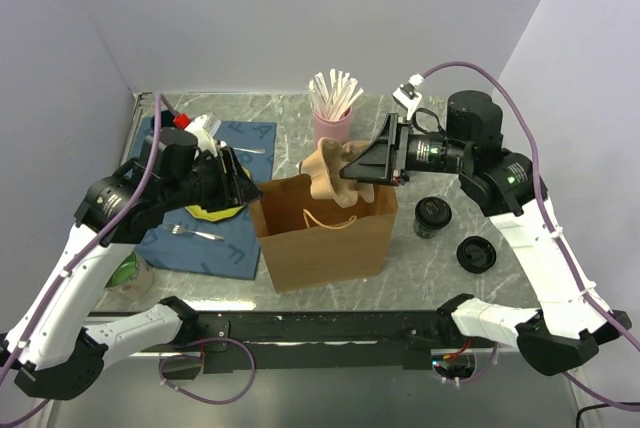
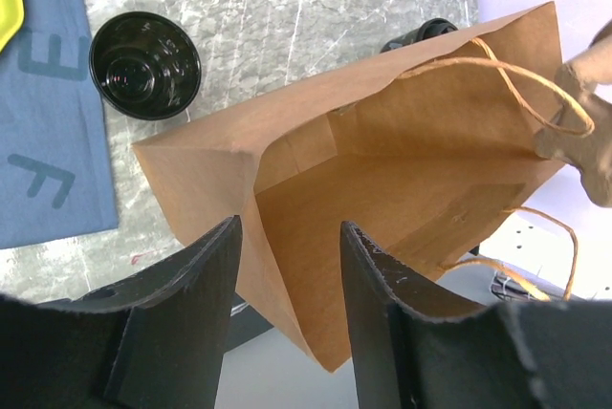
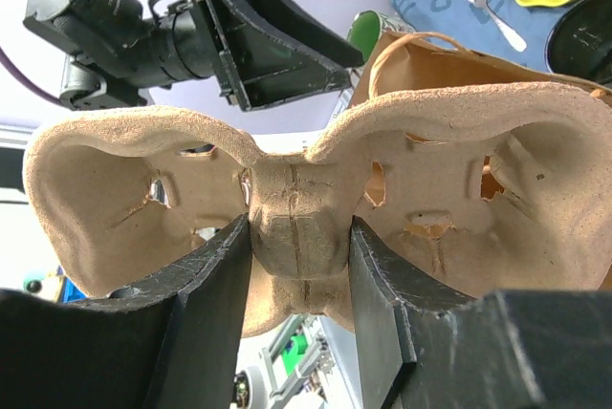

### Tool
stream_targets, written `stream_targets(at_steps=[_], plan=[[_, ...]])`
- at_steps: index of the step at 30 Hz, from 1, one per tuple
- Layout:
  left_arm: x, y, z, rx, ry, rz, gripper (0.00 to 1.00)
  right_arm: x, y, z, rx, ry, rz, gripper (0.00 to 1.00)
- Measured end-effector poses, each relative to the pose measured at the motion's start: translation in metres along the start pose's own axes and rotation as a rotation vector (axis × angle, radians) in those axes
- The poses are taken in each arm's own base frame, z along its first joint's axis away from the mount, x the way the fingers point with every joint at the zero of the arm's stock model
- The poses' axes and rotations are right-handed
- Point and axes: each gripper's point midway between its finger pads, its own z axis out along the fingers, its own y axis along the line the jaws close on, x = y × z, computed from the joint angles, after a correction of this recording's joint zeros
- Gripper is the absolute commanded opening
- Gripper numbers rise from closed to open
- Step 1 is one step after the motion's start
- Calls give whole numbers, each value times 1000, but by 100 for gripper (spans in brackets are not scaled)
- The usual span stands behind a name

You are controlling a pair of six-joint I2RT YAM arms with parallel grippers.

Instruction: Pack the takeout coffee

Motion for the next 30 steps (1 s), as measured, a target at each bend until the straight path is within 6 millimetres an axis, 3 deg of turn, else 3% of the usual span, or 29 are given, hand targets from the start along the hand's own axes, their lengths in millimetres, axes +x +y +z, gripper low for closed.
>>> stream_targets(at_steps=[13,18,23,24,28,30], plan=[[-30,-23,14,32,-28,66,52,15,-10,-9,50,32,-37,43],[-41,-53,13,162,-31,126,42,20,-16,-10,66,50,-40,44],[-36,-81,16,320,13,154,36,24,-20,-11,77,62,-49,44],[-34,-83,17,336,21,156,37,24,-20,-11,78,63,-50,44],[-30,-87,23,366,47,183,59,25,-20,-11,78,65,-52,44],[-30,-85,29,358,42,223,60,25,-20,-11,76,68,-54,44]])
